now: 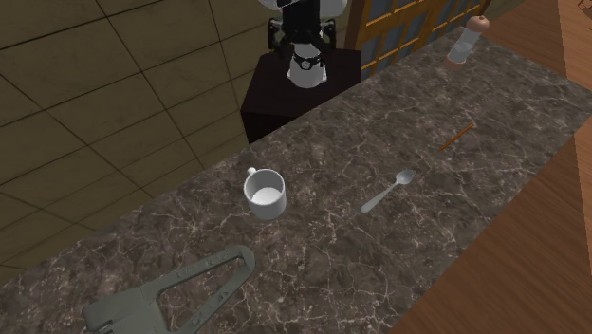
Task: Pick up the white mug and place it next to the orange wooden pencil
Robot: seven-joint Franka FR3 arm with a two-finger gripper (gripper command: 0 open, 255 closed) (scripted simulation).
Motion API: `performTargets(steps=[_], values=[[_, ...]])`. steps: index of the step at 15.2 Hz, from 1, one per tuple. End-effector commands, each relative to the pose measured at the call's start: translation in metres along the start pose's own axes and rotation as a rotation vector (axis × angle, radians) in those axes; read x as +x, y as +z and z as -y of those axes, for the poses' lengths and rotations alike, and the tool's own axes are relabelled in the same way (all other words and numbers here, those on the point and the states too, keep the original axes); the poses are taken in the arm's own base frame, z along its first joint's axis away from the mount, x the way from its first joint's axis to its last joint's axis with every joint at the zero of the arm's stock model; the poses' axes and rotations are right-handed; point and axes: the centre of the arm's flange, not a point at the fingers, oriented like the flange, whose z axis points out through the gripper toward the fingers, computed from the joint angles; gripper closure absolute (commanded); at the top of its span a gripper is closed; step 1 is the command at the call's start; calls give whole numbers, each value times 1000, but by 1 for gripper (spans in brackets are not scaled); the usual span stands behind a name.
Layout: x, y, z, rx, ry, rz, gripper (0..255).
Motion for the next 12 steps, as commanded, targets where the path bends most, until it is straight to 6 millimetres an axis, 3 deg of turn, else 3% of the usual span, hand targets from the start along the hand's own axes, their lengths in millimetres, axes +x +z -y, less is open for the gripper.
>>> performTargets(steps=[1, 12], values=[[24, 13, -1, -4, 0, -1, 0], [159, 68, -7, -22, -2, -1, 0]])
